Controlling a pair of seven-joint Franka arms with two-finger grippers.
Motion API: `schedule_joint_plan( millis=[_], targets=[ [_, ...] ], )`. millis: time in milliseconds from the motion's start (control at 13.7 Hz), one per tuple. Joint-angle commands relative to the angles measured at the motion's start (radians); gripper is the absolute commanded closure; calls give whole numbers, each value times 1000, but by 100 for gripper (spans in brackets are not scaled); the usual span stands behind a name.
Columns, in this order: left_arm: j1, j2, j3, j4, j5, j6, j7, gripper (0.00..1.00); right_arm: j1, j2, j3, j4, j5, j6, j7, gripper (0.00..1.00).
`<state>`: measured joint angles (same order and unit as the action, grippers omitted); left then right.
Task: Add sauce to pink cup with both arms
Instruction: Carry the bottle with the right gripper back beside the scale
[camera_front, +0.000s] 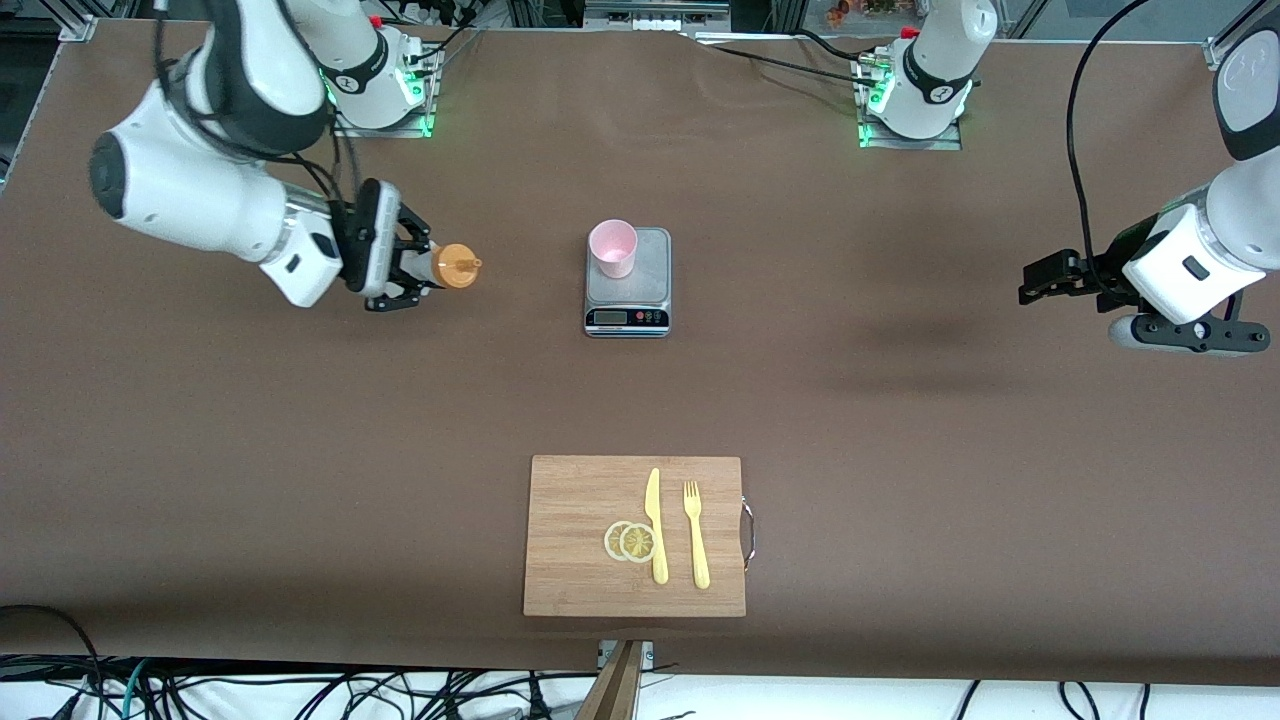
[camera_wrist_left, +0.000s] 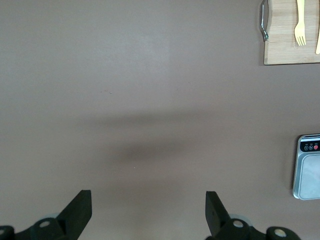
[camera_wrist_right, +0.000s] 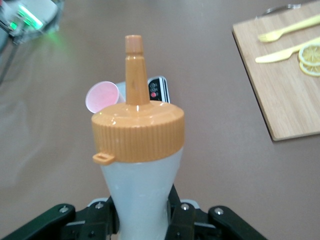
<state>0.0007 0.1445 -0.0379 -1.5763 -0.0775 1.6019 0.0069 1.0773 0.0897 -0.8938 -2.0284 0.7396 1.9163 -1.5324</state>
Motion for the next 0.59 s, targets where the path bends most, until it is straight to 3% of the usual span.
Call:
schedule_joint_plan(
  millis=[0,512],
  targets=[
    [4,12,0,30,-1,-19,15,0,-109,28,-5,2,130,-112,-182,75],
    [4,12,0,29,-1,-19,16,0,-420,283,-2,7,389,-488,-628,74]
  ],
)
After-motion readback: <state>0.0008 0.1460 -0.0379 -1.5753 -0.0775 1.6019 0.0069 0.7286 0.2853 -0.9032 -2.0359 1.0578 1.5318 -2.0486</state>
